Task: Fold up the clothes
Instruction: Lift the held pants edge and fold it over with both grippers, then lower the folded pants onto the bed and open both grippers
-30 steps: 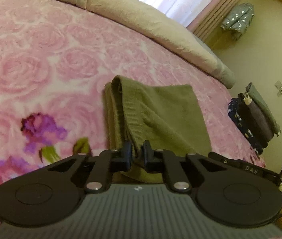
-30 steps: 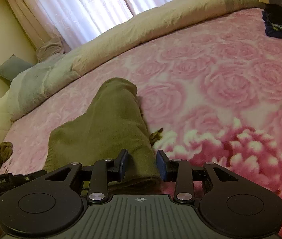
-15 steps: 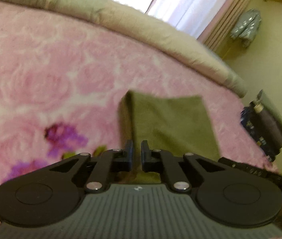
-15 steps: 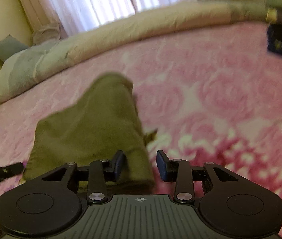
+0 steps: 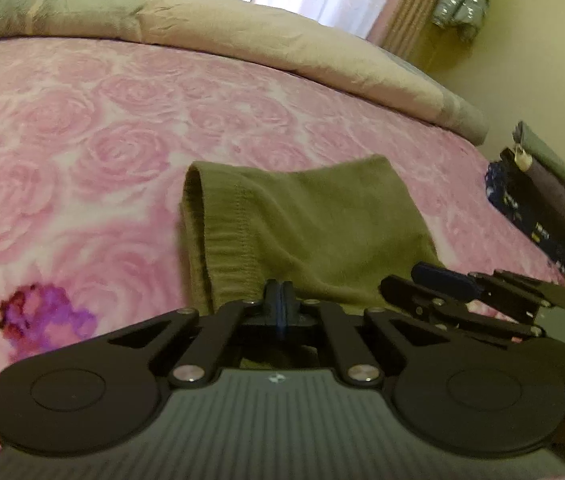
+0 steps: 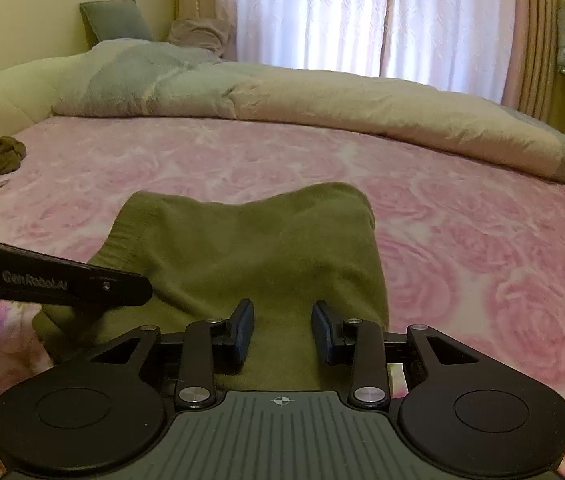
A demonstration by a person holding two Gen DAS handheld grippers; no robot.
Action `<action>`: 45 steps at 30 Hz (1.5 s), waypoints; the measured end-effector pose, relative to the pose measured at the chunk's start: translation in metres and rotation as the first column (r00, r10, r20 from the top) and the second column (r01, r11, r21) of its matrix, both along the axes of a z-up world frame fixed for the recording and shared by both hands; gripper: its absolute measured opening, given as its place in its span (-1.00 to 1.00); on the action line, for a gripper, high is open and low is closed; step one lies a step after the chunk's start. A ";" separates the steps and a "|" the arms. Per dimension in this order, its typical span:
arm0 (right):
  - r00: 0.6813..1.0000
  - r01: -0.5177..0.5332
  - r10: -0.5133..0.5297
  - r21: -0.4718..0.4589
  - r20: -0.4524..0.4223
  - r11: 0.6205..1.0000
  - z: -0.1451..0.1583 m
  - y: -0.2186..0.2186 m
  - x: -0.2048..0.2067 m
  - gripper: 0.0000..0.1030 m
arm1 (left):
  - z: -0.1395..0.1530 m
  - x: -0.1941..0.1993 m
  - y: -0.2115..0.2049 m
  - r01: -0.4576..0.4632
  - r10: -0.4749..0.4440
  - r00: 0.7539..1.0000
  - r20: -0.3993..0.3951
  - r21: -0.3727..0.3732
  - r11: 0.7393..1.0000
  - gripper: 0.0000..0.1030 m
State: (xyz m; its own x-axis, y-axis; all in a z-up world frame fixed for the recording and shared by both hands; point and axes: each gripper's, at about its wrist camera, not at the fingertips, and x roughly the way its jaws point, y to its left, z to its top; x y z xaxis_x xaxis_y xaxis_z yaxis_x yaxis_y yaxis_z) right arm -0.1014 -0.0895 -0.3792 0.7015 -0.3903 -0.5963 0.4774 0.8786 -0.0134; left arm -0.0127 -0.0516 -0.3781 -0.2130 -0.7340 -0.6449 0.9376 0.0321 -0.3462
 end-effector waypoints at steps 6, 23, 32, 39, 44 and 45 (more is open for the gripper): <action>0.993 0.048 -0.051 0.032 0.107 0.998 0.028 -0.025 0.000 -0.32 | 0.027 0.012 -0.023 -0.018 0.015 0.999 -0.041 -0.056 0.998 -0.96; 0.987 0.136 -0.147 0.143 0.069 0.980 0.007 -0.093 0.033 -0.67 | -0.001 0.032 -0.053 -0.079 0.077 0.996 -0.044 -0.046 0.996 -0.95; 0.987 0.153 -0.160 0.163 0.030 0.975 0.023 -0.019 -0.054 -0.66 | 0.015 0.008 0.034 -0.038 0.037 0.999 -0.031 -0.027 0.999 -0.94; 0.983 0.180 -0.184 0.166 0.010 0.970 0.019 -0.007 -0.067 -0.18 | 0.024 -0.002 0.055 -0.096 0.095 0.995 0.027 0.018 0.995 -0.88; 0.979 0.198 -0.203 0.215 -0.001 0.956 0.030 0.007 -0.084 -0.17 | 0.034 -0.015 0.077 -0.139 0.132 0.987 0.092 0.083 0.987 -0.58; 0.979 0.201 -0.204 0.227 -0.007 0.953 0.029 0.013 -0.088 -0.17 | 0.035 -0.019 0.082 -0.139 0.130 0.987 0.094 0.096 0.986 -0.55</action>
